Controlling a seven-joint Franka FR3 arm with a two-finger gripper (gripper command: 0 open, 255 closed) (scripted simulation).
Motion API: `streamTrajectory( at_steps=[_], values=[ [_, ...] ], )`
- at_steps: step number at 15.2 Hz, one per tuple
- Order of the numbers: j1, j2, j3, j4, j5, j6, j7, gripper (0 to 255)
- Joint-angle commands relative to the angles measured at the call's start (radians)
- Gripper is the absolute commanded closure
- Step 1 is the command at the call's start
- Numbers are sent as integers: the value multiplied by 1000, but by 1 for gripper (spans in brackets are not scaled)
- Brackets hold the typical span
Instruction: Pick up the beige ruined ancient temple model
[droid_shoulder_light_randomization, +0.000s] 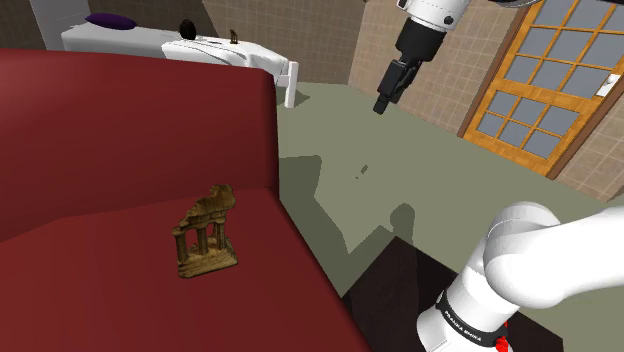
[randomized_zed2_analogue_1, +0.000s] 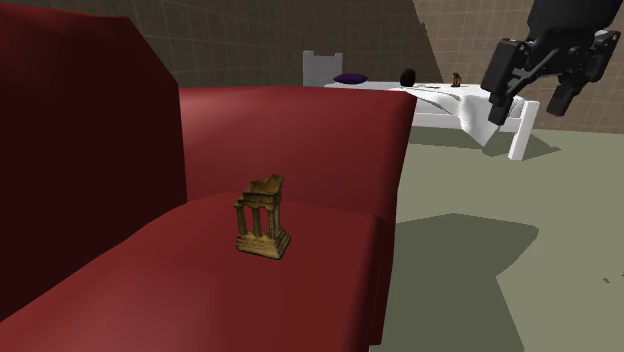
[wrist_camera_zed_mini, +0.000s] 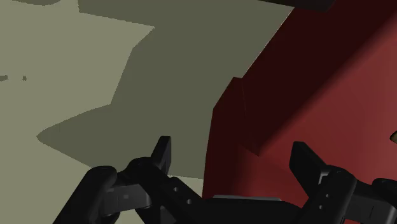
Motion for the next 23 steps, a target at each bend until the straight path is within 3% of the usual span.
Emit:
streamTrajectory(
  at_steps=[1,7,14,19,23],
  values=[
    [0,0,0,0,0,0,0,0],
    [-2,3,175,-33,73,40,248,0],
    [-29,96,391,12,136,95,542,0],
    [-83,215,558,100,142,130,758,0],
    [-153,342,708,202,105,149,944,0]
  ],
)
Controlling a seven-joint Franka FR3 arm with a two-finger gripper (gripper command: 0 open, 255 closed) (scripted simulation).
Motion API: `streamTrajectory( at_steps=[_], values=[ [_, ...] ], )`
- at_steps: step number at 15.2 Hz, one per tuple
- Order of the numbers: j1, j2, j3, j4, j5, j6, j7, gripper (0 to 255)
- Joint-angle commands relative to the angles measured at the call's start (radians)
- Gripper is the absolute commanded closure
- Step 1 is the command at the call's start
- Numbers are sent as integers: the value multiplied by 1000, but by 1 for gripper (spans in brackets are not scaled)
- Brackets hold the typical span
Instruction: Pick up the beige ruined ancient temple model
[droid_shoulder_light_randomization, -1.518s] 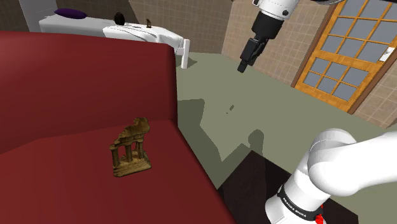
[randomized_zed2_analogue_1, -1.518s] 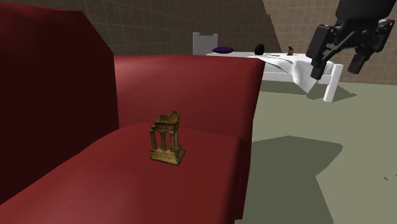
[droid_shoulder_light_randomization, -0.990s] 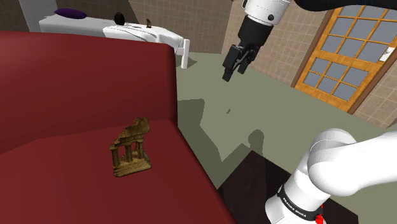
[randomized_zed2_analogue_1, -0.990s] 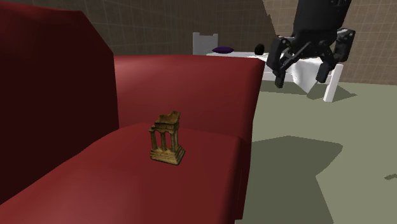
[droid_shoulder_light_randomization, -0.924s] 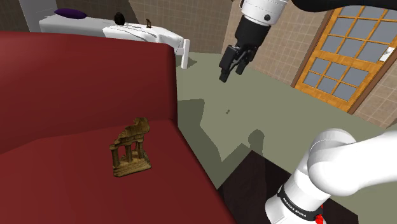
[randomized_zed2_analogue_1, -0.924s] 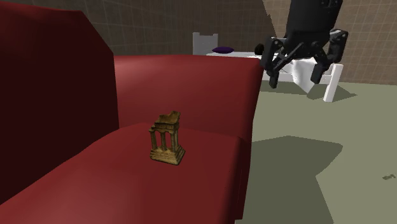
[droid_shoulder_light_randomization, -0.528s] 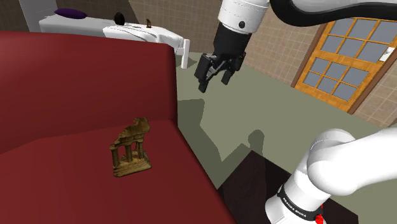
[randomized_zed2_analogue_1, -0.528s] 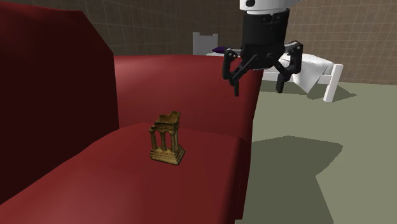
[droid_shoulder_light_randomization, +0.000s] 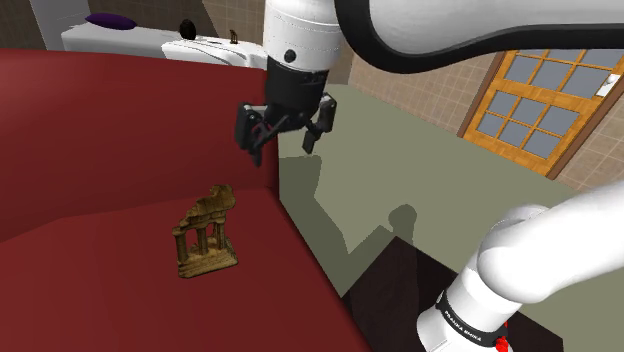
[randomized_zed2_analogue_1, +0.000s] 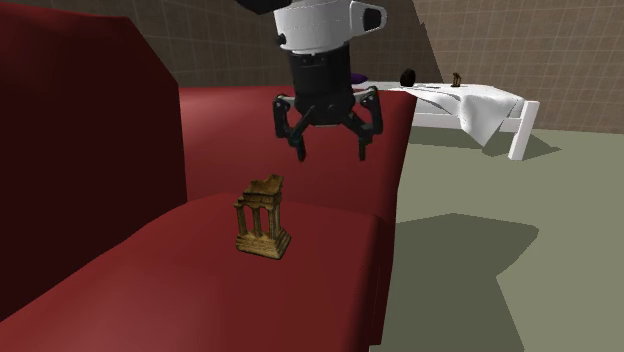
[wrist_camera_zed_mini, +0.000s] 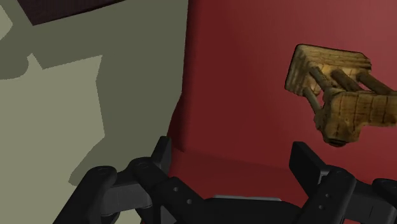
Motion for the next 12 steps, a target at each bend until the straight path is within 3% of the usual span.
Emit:
streamTrajectory(
  at_steps=[1,4,7,12],
  values=[
    [-42,74,81,52,-29,14,102,0],
    [-116,209,224,154,-112,12,267,0],
    [-186,382,378,260,-253,-12,449,0],
    [-179,390,379,197,-264,50,470,0]
  ],
)
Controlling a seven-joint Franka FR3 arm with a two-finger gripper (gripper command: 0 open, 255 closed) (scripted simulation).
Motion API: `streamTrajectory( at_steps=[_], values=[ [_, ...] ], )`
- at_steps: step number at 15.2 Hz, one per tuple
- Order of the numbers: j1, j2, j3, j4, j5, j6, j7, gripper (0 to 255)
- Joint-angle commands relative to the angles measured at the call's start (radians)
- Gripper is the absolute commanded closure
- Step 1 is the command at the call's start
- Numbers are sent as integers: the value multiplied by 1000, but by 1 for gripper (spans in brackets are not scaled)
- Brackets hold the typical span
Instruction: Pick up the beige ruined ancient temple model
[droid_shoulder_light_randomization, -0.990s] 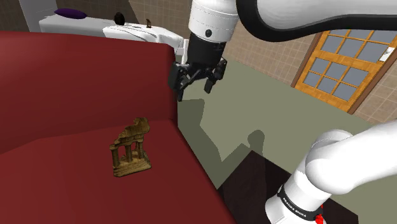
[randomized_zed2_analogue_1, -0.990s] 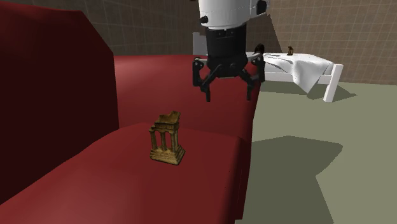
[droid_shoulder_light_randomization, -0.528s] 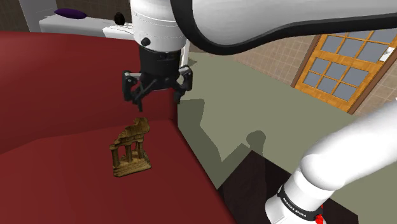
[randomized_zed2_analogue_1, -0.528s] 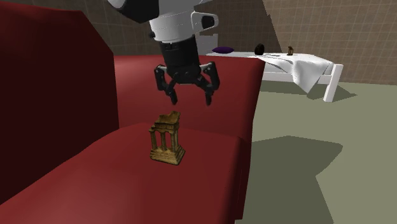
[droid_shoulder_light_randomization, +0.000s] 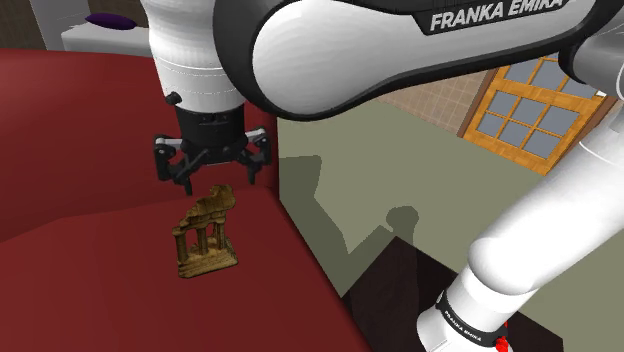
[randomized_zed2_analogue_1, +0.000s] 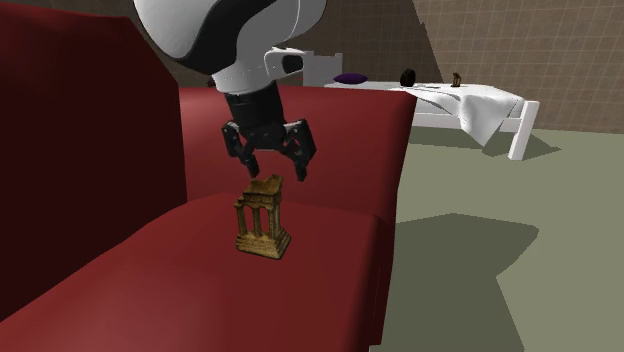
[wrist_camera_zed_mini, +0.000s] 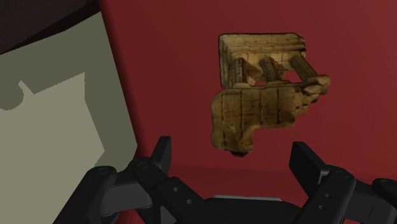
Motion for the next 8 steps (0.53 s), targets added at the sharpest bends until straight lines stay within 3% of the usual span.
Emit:
streamTrajectory(
  at_steps=[1,4,5,8],
  values=[
    [0,3,4,-25,-4,25,11,0],
    [0,8,7,-43,-10,45,20,0],
    [0,8,8,-44,-10,46,21,255],
    [1,8,8,-44,-10,45,22,255]
  ],
)
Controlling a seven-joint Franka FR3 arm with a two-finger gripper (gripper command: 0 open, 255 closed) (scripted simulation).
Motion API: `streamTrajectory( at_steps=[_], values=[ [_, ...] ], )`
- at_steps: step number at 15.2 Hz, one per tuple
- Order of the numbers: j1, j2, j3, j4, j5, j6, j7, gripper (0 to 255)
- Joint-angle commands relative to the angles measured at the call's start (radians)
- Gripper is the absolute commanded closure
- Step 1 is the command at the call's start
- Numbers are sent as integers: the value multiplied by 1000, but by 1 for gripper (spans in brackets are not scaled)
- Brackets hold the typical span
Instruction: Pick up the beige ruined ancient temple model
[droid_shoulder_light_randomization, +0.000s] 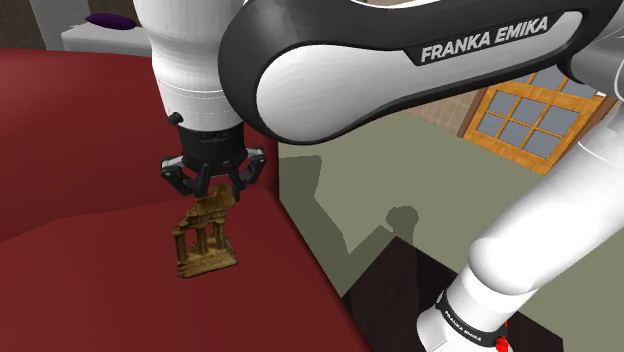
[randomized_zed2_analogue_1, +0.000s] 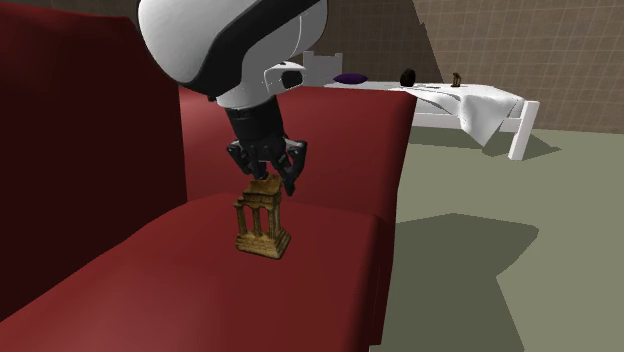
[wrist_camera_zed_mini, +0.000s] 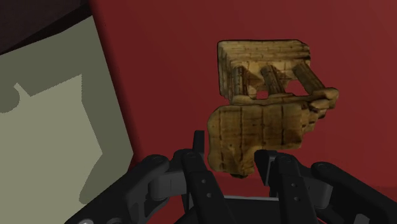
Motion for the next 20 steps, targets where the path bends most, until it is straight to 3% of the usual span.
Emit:
streamTrajectory(
  at_steps=[1,6,20],
  values=[
    [0,0,0,-1,0,0,0,255],
    [-1,1,-1,0,0,-1,-2,255],
    [-4,-6,-9,182,14,-181,-50,255]
  ],
)
